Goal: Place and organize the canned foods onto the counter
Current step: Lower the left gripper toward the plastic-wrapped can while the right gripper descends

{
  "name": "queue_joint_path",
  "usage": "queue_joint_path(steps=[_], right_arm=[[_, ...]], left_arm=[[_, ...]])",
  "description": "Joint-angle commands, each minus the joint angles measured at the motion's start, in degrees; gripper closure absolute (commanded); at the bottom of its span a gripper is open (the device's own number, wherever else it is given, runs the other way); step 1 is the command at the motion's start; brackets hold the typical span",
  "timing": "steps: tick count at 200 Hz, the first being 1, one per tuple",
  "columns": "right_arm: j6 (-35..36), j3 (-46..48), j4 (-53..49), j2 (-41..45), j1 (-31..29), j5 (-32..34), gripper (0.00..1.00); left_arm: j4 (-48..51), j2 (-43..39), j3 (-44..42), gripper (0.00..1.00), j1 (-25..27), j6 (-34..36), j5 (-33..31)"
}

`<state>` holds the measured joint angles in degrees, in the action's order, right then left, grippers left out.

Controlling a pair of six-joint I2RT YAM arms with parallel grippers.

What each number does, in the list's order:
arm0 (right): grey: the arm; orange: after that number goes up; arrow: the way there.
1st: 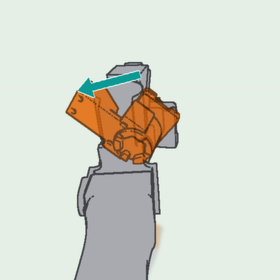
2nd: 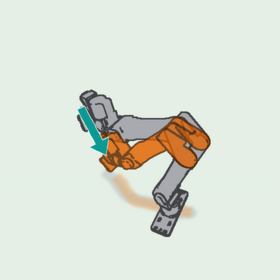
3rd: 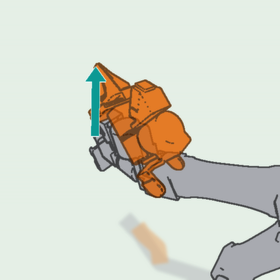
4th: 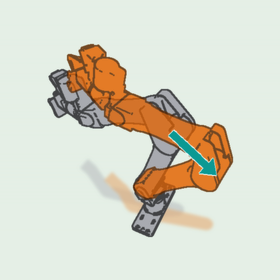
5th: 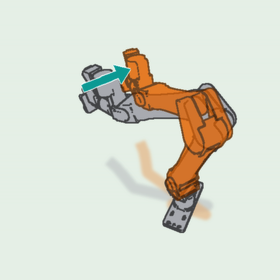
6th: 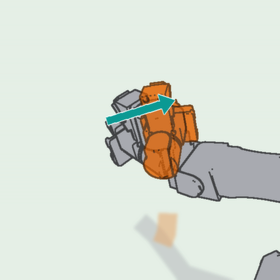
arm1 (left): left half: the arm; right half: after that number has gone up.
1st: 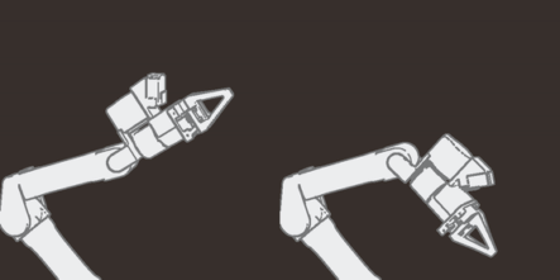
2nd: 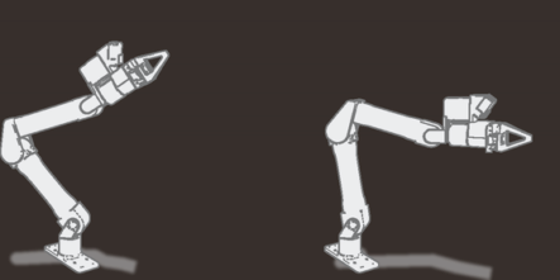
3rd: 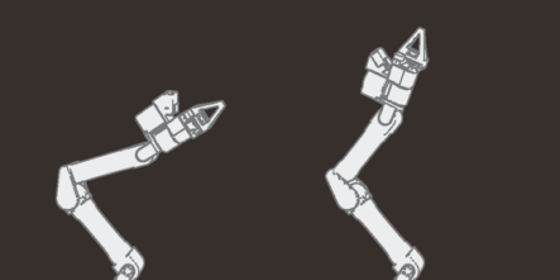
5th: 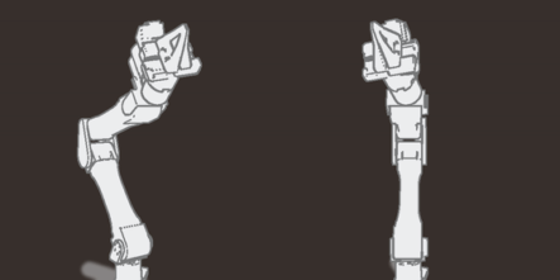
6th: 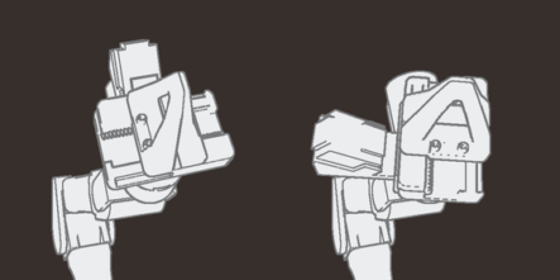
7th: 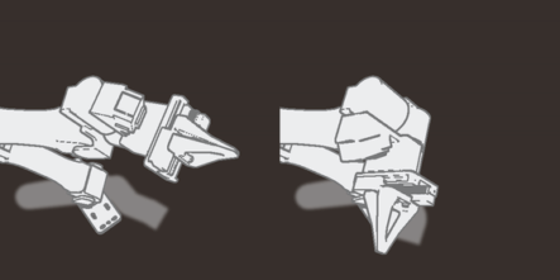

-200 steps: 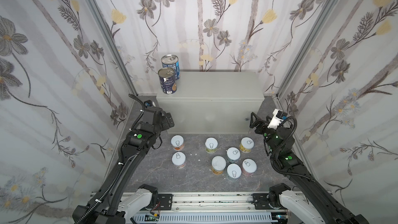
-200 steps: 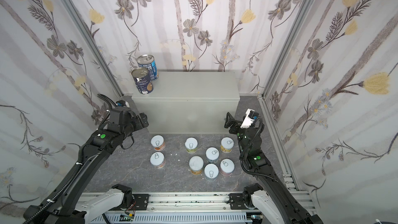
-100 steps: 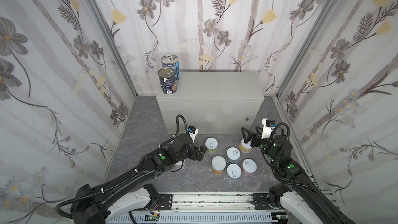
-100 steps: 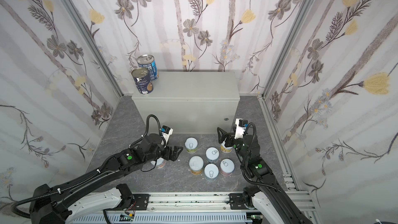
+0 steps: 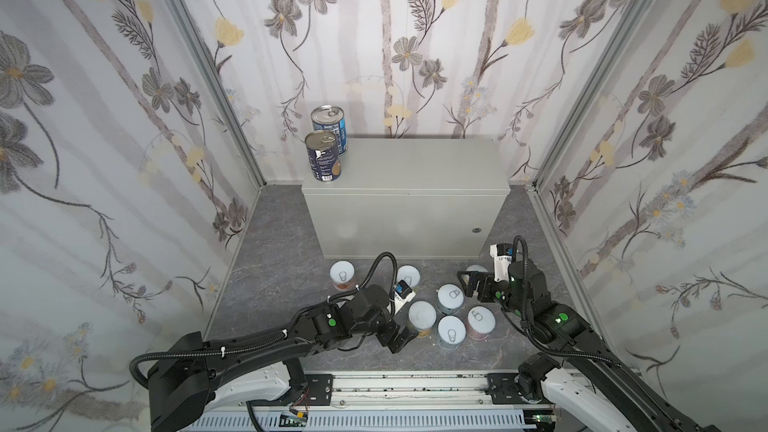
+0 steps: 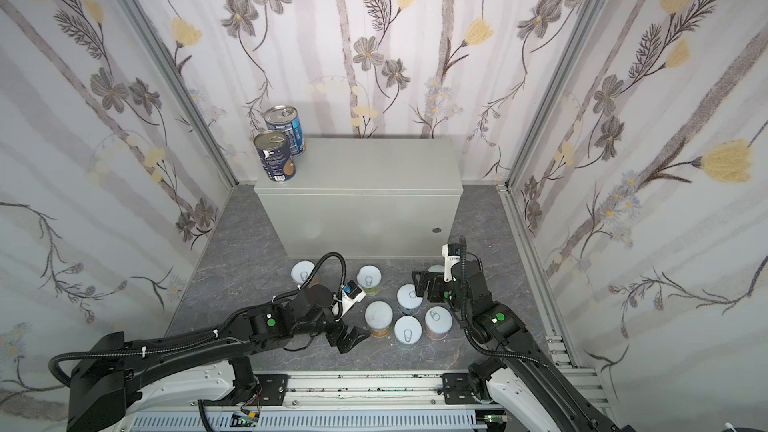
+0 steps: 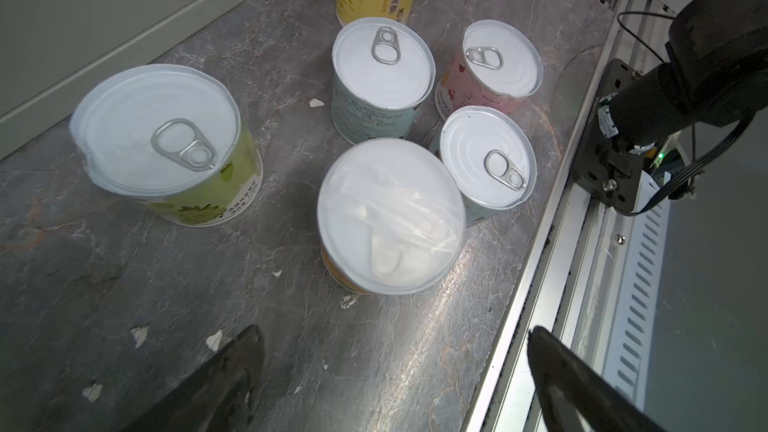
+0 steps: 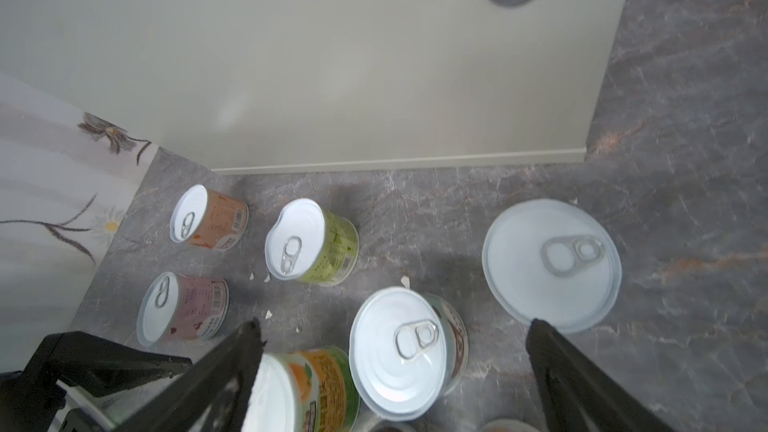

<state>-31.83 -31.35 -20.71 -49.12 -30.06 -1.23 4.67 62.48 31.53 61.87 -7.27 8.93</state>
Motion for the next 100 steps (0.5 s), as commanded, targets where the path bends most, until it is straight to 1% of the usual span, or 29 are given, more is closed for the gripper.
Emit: queue_joint_path(steps=[1,33,52,67,100], right_arm=[[-4.47,-0.38,-8.20,0.62,-1.30,1.56,0.00],[-6.06,1.39,-8.40,3.01,-2.53,0.79,0.00],[-7.08,2.73,-6.70,4.74,-2.62,0.27,0.00],[-7.78,3.70,-5.28,5.78,-2.63,-0.26,0.00],[-8.24,4.17,-5.47,6.41,-2.55,1.66,0.00]], left_arm=[[-7.59,1.73,-1.00,0.00,0.27,3.42,-3.17],[-15.46,4.98,-2.93,0.00,0.51,4.37,-7.68],[-19.26,6.43,-3.48,0.00,0.45,4.20,-7.51],[-20.94,7.35,-3.56,0.00,0.68,3.84,-6.07],[-23.02,9.45,-4.34,0.00,1.63,4.14,-4.23]])
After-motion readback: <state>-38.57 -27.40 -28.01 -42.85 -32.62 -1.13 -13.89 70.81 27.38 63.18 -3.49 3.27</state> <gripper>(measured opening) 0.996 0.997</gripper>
